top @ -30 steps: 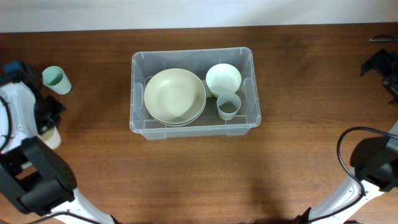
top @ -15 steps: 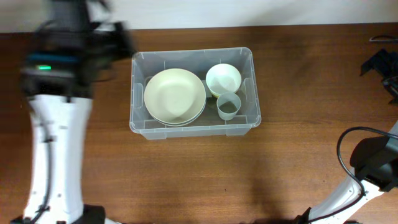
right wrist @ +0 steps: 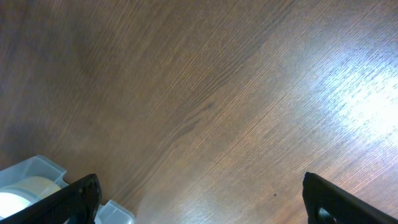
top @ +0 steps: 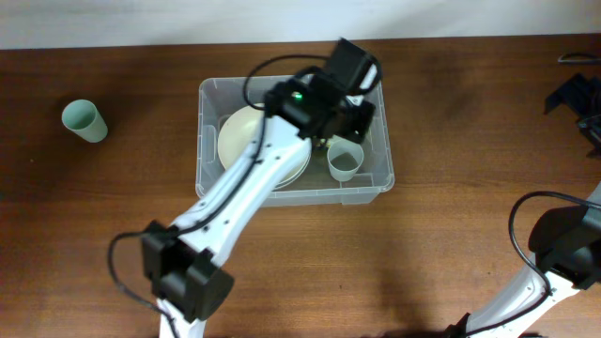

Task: Pack container
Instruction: 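Lift the cream cup and carry it over the bin, then lower the cream cup into the white cup and release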

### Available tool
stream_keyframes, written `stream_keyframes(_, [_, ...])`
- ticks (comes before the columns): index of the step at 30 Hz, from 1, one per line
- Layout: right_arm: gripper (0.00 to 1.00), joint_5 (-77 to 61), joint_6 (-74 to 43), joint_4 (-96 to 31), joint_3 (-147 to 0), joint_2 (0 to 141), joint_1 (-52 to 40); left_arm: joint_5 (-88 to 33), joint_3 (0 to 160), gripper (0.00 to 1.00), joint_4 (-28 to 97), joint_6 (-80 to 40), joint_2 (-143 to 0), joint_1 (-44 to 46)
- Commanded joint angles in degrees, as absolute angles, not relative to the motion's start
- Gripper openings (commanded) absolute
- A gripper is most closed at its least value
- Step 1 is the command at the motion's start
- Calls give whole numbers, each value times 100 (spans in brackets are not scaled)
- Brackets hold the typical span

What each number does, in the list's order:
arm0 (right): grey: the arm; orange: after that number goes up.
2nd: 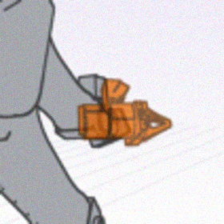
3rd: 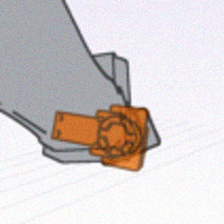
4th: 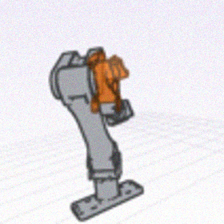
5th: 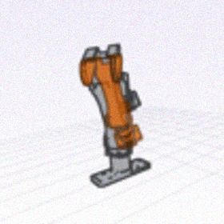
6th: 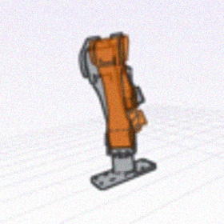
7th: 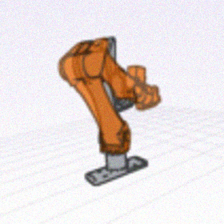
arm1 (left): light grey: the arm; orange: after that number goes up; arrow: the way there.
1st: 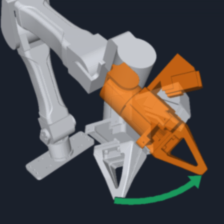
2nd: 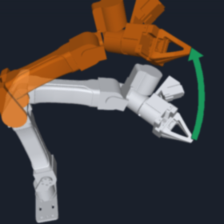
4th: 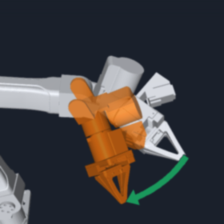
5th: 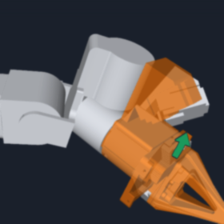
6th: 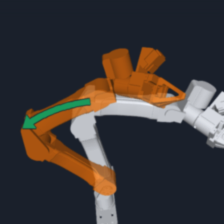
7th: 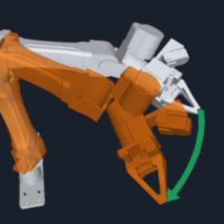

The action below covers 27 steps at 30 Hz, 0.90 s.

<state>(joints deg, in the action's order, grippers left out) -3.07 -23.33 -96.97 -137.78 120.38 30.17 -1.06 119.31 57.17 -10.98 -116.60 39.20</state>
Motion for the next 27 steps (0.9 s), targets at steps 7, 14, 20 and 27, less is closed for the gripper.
stream_keyframes(7, [99, -320, -2294, -9708, -13778, 12016, 3002, -30, 11909, 1, 5819, -910, -11979, 3940])
stream_keyframes(14, [99, -320, -2294, -9710, -13778, 12016, 3002, -432, 11909, 1, 6173, -910, -12134, 3986])
stream_keyframes(20, [99, -320, -2294, -9708, -13778, 12016, 3002, -429, 11909, 1, 6294, -904, -12230, 4097])
stream_keyframes(27, [99, -320, -2292, -9708, -13778, 12016, 3002, -432, 11909, 1, 6283, -781, -12269, 4139])
